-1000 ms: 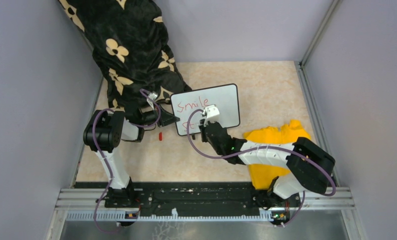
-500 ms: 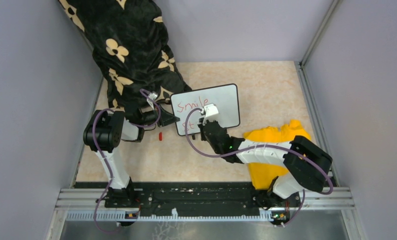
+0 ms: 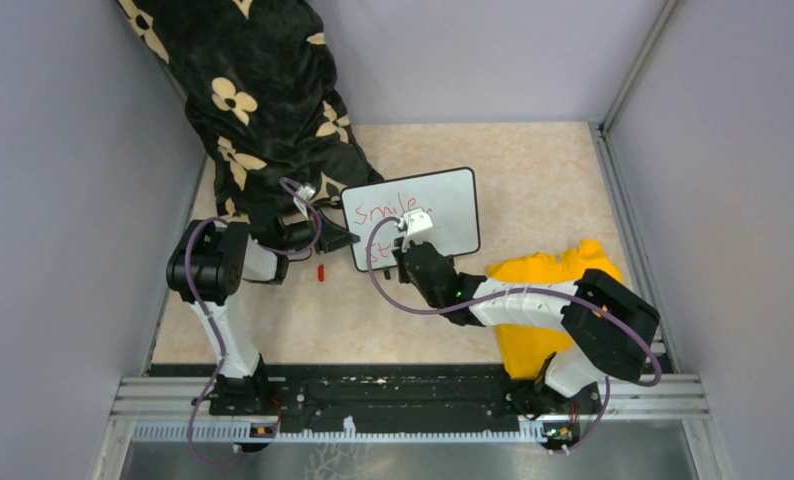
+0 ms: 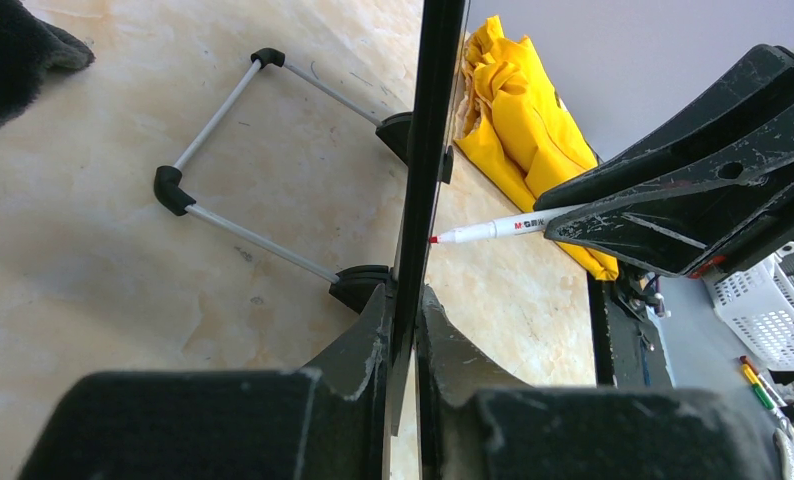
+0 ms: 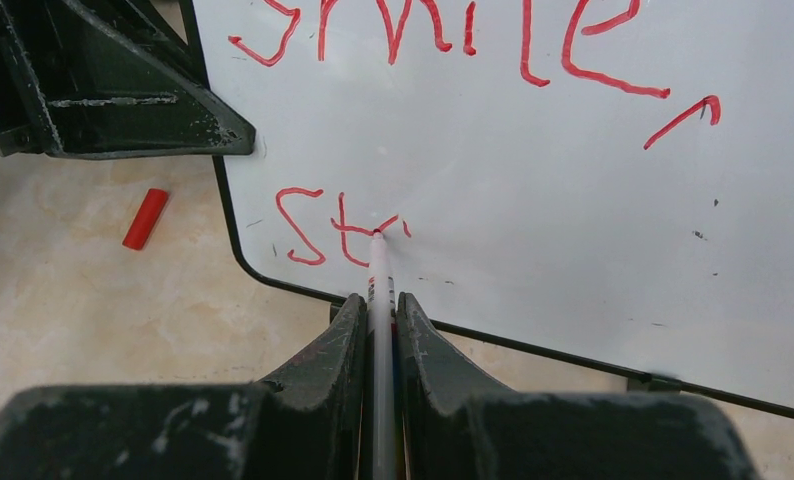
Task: Write a sentence on the whiteboard
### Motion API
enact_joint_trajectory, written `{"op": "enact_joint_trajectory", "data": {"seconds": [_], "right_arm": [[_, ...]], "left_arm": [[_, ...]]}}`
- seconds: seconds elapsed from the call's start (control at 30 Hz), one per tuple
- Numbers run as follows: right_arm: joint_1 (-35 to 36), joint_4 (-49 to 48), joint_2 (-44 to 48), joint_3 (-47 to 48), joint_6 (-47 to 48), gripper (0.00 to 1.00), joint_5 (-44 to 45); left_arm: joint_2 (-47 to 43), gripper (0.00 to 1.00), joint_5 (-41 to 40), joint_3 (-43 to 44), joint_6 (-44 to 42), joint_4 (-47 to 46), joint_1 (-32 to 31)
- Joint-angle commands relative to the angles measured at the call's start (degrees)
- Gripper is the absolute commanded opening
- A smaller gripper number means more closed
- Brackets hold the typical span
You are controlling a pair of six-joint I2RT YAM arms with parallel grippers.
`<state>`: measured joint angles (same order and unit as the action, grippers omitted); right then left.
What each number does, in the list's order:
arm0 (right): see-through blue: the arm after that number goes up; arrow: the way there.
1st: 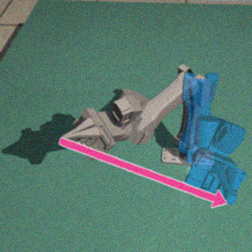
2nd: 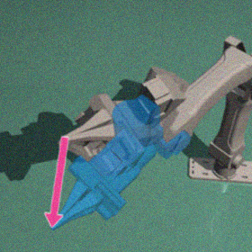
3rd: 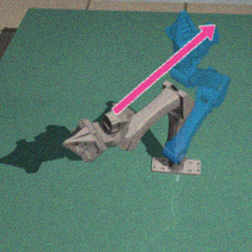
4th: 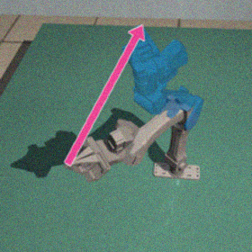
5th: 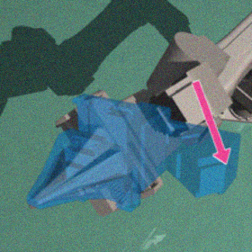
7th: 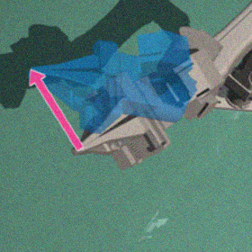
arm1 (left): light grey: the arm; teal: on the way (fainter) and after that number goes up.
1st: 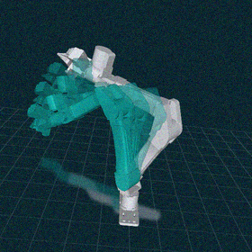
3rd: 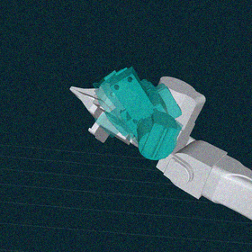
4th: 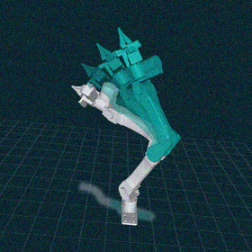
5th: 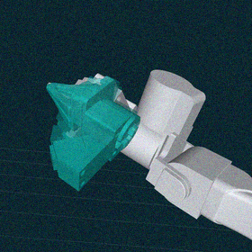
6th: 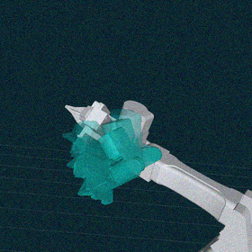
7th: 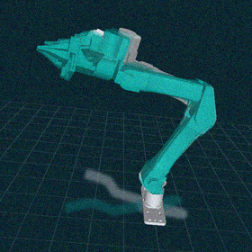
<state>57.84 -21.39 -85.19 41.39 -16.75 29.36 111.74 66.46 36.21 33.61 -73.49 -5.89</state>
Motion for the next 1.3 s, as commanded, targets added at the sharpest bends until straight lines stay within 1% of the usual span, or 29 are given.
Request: {"op": "enact_joint_trajectory", "data": {"seconds": [0.0,0.43,1.27], "right_arm": [[-0.68,0.46,-0.58,0.36,-1.1,0.0,0.08],[-0.7,1.97,1.97,-1.77,-1.38,0.0,2.77],[-2.29,1.39,1.79,4.04,2.45,0.0,2.73]], "left_arm": [[1.28,0.0,-0.98,0.0,-1.02,4.65,-0.35],[1.15,0.0,-0.94,-0.06,-1.01,4.72,-0.35],[1.11,0.0,-0.9,0.02,-1.35,5.09,-0.53]]}}
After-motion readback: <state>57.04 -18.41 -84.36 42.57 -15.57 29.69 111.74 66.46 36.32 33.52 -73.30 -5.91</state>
